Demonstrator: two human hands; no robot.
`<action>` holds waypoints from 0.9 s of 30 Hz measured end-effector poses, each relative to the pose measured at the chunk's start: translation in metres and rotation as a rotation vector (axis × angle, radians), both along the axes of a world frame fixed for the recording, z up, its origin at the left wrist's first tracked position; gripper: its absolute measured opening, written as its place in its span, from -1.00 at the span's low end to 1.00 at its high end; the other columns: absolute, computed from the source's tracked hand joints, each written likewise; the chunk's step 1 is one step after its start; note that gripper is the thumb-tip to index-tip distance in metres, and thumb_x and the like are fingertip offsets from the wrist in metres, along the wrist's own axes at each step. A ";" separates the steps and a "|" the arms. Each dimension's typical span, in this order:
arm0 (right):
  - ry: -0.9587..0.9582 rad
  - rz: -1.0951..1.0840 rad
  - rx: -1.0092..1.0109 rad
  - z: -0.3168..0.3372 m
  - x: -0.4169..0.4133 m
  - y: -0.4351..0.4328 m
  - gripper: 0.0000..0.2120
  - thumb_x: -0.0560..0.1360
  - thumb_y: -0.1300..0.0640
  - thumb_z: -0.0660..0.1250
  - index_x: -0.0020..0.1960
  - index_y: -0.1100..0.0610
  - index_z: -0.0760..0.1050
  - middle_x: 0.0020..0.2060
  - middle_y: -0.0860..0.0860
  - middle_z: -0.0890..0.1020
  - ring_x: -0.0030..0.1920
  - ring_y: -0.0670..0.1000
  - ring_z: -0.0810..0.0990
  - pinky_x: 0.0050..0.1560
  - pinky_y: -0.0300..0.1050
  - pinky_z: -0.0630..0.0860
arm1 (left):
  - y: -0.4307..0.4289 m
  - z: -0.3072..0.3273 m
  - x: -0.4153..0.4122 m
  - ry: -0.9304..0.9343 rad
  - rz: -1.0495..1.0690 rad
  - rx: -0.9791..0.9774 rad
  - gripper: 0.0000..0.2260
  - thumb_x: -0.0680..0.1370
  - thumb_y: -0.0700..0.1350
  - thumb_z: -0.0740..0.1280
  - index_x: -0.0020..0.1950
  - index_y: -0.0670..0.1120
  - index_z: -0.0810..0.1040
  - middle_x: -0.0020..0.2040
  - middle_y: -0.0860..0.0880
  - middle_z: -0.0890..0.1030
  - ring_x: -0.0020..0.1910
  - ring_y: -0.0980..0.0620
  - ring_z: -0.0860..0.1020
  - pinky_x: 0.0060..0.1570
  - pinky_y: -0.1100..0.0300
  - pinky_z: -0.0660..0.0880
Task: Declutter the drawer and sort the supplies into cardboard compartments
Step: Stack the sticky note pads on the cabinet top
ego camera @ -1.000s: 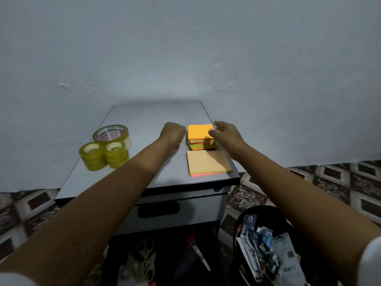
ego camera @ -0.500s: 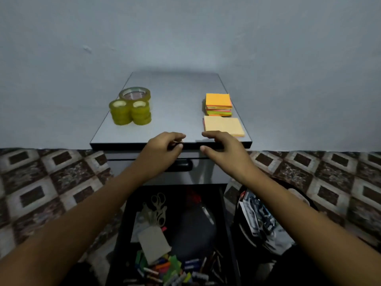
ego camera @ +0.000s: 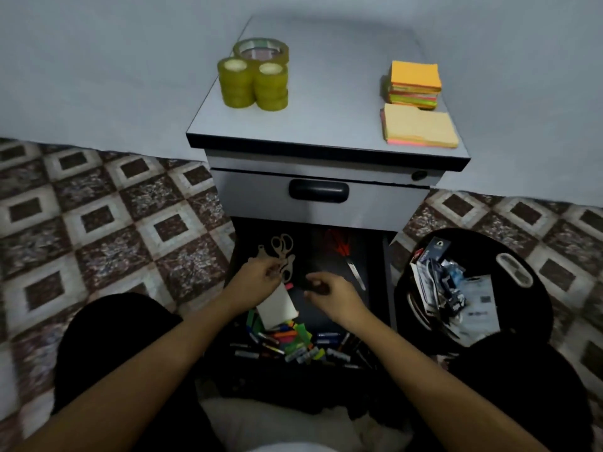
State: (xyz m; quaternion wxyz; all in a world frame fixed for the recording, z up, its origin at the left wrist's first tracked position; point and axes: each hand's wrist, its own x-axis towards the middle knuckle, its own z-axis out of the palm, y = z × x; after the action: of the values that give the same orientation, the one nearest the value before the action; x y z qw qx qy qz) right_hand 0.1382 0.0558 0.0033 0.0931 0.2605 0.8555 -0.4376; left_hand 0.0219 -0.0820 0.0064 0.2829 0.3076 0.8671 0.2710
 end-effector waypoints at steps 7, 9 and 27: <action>-0.154 -0.026 -0.105 -0.059 -0.009 -0.015 -0.59 0.50 0.10 0.36 0.32 0.18 0.45 0.27 0.09 0.52 0.26 0.05 0.48 0.19 -0.22 0.38 | -0.003 -0.064 -0.002 -0.091 0.040 -0.241 -0.53 0.63 -0.16 0.15 0.50 -0.23 0.13 0.48 -0.24 0.19 0.45 -0.17 0.20 0.32 0.09 0.27; -0.171 -0.027 -0.094 -0.067 -0.015 -0.017 -0.59 0.51 0.12 0.35 0.33 0.19 0.44 0.25 0.10 0.53 0.26 0.07 0.49 0.17 -0.21 0.37 | -0.002 -0.074 -0.004 -0.082 0.080 -0.270 -0.54 0.63 -0.20 0.12 0.50 -0.26 0.09 0.49 -0.27 0.13 0.46 -0.20 0.16 0.33 0.08 0.24; -0.294 -0.319 -0.353 -0.105 -0.023 0.002 -0.78 0.49 0.23 0.33 -0.29 0.13 0.37 -0.27 0.07 0.49 -0.20 0.01 0.48 -0.22 -0.15 0.40 | -0.003 -0.113 -0.009 -0.147 0.243 -0.185 -0.68 0.57 -0.29 0.16 0.33 -0.30 0.36 0.34 -0.30 0.32 0.29 -0.25 0.36 0.22 0.08 0.36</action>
State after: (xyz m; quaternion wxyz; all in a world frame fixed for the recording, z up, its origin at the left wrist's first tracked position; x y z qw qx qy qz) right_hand 0.1148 0.0583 -0.1019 0.1902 0.4323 0.6917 -0.5464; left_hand 0.0129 -0.0852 -0.1062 0.3378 0.1525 0.8962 0.2440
